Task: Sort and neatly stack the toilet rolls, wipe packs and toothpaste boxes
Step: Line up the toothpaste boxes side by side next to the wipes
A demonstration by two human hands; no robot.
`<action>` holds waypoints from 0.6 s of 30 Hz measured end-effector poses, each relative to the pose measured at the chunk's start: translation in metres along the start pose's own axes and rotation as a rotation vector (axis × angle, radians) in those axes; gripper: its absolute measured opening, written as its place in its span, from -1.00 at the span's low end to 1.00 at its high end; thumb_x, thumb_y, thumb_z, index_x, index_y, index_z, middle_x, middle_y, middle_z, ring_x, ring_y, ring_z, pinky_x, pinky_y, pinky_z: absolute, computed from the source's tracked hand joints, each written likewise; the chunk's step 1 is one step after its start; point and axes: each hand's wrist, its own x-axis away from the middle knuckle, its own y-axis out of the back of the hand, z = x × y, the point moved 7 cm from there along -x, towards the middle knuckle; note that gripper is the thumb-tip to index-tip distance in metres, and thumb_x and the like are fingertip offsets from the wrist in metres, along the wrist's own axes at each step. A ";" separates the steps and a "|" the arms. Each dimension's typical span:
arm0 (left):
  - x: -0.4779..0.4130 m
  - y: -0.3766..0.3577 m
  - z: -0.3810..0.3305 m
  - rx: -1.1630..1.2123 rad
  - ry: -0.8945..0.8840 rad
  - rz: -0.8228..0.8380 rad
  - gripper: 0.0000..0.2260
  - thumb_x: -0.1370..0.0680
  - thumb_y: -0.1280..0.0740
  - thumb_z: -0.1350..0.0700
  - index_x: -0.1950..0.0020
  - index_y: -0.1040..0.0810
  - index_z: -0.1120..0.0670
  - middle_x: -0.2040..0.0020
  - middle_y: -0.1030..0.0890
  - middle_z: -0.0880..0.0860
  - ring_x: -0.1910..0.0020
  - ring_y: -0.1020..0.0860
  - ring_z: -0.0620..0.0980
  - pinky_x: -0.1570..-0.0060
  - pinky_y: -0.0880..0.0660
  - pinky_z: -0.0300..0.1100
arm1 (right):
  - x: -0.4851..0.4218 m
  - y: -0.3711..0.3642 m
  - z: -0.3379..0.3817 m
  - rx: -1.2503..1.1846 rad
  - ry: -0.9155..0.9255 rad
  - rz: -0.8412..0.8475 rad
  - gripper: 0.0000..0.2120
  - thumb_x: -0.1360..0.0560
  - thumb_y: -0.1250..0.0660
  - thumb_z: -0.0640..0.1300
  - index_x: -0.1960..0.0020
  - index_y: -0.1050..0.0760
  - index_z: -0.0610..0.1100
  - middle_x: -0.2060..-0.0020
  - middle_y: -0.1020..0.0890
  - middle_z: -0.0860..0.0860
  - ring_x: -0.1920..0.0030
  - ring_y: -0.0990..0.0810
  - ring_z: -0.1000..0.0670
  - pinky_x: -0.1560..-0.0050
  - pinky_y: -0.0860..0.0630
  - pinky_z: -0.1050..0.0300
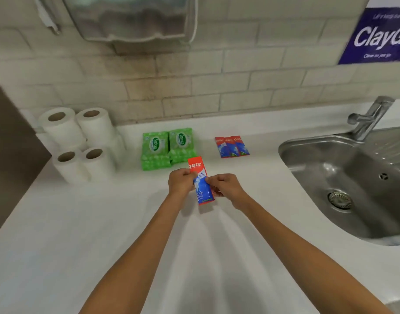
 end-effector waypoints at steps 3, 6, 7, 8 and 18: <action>-0.004 -0.044 -0.014 0.002 -0.014 0.035 -0.95 -0.51 -0.32 0.25 0.09 -0.56 0.20 0.14 -0.57 0.15 0.40 -0.48 -0.03 0.06 -0.55 -0.07 | -0.012 0.047 -0.003 0.007 -0.010 -0.064 -0.74 -0.51 -0.33 -0.19 -0.08 -0.54 -0.37 0.07 -0.62 -0.22 0.33 -0.54 0.09 0.48 -0.47 0.43; -0.008 -0.077 -0.019 0.043 0.007 0.067 -0.86 -0.51 -0.32 0.27 -0.05 -0.55 0.25 0.11 -0.57 0.15 0.39 -0.49 -0.06 0.17 -0.54 -0.17 | -0.027 0.080 -0.009 0.014 -0.025 -0.096 -0.69 -0.51 -0.33 -0.17 -0.14 -0.51 -0.38 -0.04 -0.62 -0.23 0.31 -0.56 0.12 0.49 -0.46 0.44; -0.011 -0.086 -0.020 0.053 0.010 0.070 -0.85 -0.51 -0.32 0.28 -0.06 -0.54 0.25 0.11 -0.57 0.16 0.37 -0.51 -0.05 0.11 -0.56 -0.12 | -0.033 0.089 -0.010 0.013 -0.029 -0.105 -0.69 -0.51 -0.32 -0.18 -0.14 -0.51 -0.38 -0.06 -0.62 -0.24 0.31 -0.56 0.12 0.49 -0.47 0.43; -0.013 -0.094 -0.020 0.058 0.018 0.068 -0.83 -0.51 -0.31 0.27 -0.08 -0.53 0.25 0.11 -0.57 0.17 0.36 -0.52 -0.04 0.04 -0.56 -0.07 | -0.040 0.099 -0.010 0.014 -0.035 -0.117 -0.70 -0.51 -0.32 -0.18 -0.13 -0.51 -0.38 -0.06 -0.62 -0.24 0.31 -0.56 0.11 0.47 -0.48 0.41; -0.055 -0.130 -0.024 0.020 -0.011 0.067 -0.93 -0.52 -0.28 0.27 0.02 -0.50 0.16 0.08 -0.56 0.13 0.29 -0.53 -0.06 0.15 -0.51 -0.23 | -0.122 0.178 -0.008 0.189 -0.056 -0.301 -0.73 -0.48 -0.34 -0.16 0.06 -0.57 -0.40 0.14 -0.65 -0.26 0.26 -0.52 -0.07 0.28 -0.39 0.13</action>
